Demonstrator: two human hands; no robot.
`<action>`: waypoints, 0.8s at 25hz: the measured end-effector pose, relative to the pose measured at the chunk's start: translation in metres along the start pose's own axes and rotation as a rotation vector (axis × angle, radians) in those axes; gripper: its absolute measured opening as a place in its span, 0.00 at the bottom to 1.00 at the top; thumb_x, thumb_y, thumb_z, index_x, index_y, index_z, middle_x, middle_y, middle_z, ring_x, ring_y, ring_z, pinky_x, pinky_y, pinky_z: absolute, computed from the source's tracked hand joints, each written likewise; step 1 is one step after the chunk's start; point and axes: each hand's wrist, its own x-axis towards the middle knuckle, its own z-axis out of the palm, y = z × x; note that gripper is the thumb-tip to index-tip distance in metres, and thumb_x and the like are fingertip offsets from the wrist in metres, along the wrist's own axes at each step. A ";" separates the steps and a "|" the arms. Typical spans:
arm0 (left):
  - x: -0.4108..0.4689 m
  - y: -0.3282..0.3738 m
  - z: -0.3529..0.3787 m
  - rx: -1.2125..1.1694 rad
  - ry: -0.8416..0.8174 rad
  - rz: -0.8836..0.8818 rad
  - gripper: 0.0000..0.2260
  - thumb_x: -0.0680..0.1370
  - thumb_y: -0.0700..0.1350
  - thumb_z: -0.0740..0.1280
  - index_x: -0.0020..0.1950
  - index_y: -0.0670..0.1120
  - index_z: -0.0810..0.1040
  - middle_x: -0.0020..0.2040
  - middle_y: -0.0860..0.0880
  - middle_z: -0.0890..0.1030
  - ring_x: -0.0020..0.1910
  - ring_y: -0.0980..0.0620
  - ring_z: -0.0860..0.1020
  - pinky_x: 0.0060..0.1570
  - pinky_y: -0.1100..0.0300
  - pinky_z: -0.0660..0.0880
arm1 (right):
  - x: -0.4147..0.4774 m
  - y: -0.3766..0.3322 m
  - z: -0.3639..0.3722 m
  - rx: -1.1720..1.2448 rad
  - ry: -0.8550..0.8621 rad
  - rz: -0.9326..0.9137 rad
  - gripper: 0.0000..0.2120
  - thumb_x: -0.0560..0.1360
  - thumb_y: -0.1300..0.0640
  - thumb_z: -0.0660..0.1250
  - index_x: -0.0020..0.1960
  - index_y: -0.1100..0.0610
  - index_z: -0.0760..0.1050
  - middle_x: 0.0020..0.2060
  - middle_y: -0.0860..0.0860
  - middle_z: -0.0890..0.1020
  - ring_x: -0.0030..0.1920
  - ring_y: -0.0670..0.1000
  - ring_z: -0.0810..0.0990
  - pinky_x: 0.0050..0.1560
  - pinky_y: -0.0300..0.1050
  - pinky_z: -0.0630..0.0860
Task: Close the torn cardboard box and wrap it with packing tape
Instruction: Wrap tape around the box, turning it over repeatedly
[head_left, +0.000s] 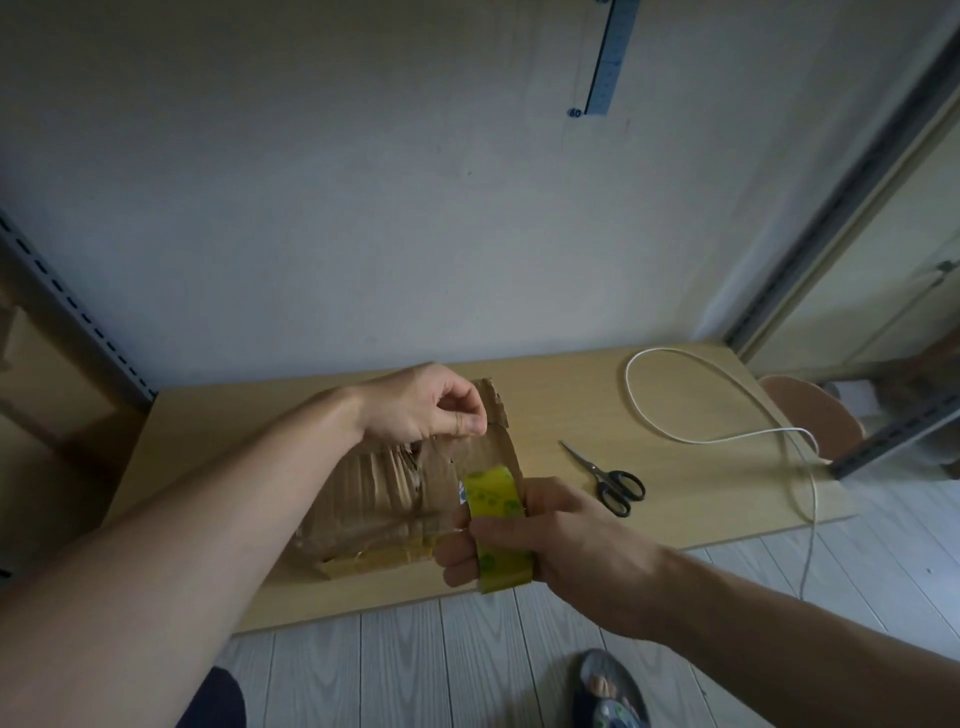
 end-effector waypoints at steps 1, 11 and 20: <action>-0.001 0.000 -0.002 0.014 0.013 0.009 0.03 0.79 0.40 0.71 0.46 0.44 0.82 0.38 0.52 0.81 0.36 0.59 0.76 0.39 0.66 0.72 | 0.000 -0.002 -0.001 0.020 0.016 -0.001 0.07 0.78 0.65 0.65 0.54 0.66 0.78 0.46 0.63 0.84 0.45 0.60 0.83 0.50 0.49 0.80; 0.004 -0.003 0.008 0.149 -0.036 0.035 0.02 0.78 0.41 0.73 0.46 0.46 0.83 0.47 0.42 0.85 0.45 0.48 0.82 0.54 0.51 0.78 | 0.027 0.019 0.022 -0.051 0.292 0.250 0.17 0.66 0.58 0.75 0.54 0.59 0.79 0.51 0.57 0.82 0.52 0.56 0.82 0.54 0.54 0.81; 0.028 0.000 0.024 0.290 0.134 0.001 0.04 0.81 0.43 0.68 0.47 0.47 0.81 0.46 0.49 0.84 0.47 0.50 0.81 0.48 0.56 0.76 | 0.064 0.024 0.055 -0.403 0.666 0.127 0.20 0.77 0.56 0.59 0.68 0.60 0.66 0.61 0.56 0.77 0.61 0.56 0.76 0.62 0.48 0.73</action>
